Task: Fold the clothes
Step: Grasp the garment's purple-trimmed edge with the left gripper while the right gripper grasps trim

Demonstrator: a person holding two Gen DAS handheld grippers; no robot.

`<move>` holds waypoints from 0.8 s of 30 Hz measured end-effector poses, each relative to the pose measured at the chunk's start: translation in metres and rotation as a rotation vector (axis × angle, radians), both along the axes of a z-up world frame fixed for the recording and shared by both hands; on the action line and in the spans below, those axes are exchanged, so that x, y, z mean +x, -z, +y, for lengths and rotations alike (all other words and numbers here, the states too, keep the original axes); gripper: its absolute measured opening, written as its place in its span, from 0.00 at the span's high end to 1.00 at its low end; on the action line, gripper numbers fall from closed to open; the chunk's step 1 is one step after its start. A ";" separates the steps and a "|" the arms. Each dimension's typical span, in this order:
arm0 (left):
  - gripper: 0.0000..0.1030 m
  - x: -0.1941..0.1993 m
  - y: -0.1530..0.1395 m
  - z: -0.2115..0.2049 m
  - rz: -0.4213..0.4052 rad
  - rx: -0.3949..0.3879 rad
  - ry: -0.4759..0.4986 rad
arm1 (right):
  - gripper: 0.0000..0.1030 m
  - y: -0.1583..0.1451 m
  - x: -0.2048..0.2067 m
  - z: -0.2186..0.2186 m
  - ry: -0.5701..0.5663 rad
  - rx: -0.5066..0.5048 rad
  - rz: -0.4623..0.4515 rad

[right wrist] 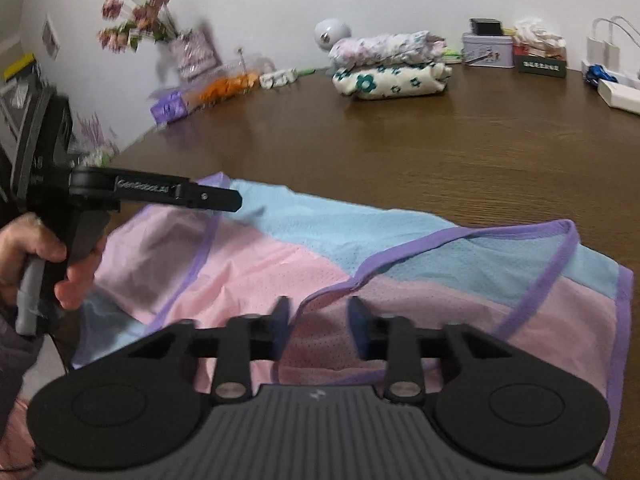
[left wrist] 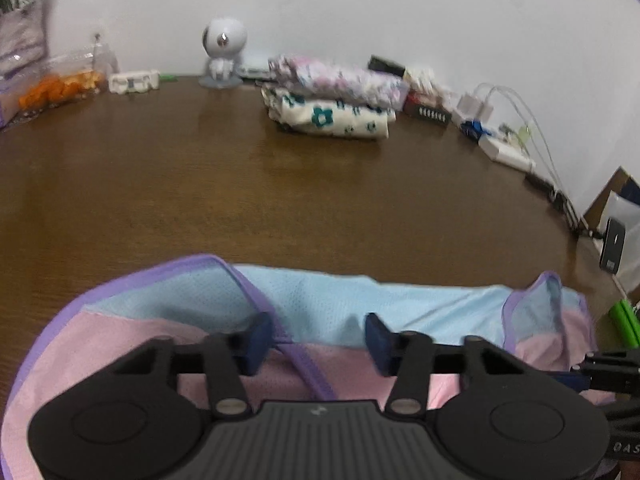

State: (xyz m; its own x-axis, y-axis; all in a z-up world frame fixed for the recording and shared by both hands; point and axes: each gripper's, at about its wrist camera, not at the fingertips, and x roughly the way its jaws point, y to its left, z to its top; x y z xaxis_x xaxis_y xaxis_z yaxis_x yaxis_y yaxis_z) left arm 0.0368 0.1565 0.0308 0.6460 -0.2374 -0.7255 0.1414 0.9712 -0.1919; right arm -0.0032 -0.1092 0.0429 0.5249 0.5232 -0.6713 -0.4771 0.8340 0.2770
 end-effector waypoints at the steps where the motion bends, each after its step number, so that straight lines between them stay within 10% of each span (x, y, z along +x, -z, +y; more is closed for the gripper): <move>1: 0.74 0.000 0.001 0.000 -0.010 0.008 -0.004 | 0.90 0.002 0.000 0.002 -0.003 -0.006 -0.003; 3: 1.00 0.001 0.002 0.002 -0.021 -0.001 -0.016 | 0.98 0.001 0.002 0.004 -0.001 -0.004 -0.017; 8: 0.97 -0.002 -0.003 0.019 -0.040 -0.077 -0.083 | 0.99 -0.016 0.007 -0.007 0.084 0.024 -0.110; 13: 0.59 -0.008 -0.004 0.019 -0.027 -0.115 -0.073 | 0.96 -0.010 0.021 -0.013 0.107 0.015 -0.070; 15: 0.57 -0.008 -0.002 0.016 -0.028 -0.103 -0.066 | 0.87 -0.009 0.021 -0.015 0.110 0.022 -0.048; 17: 0.63 -0.005 0.003 0.015 -0.024 -0.085 -0.074 | 0.55 -0.006 0.020 -0.016 0.106 0.044 -0.028; 20: 1.00 0.000 0.008 0.017 -0.038 -0.056 -0.099 | 0.88 0.001 0.023 -0.010 0.071 0.048 -0.003; 24: 1.00 0.003 0.013 0.029 -0.076 -0.037 -0.185 | 0.98 -0.001 0.036 -0.005 0.085 -0.002 -0.038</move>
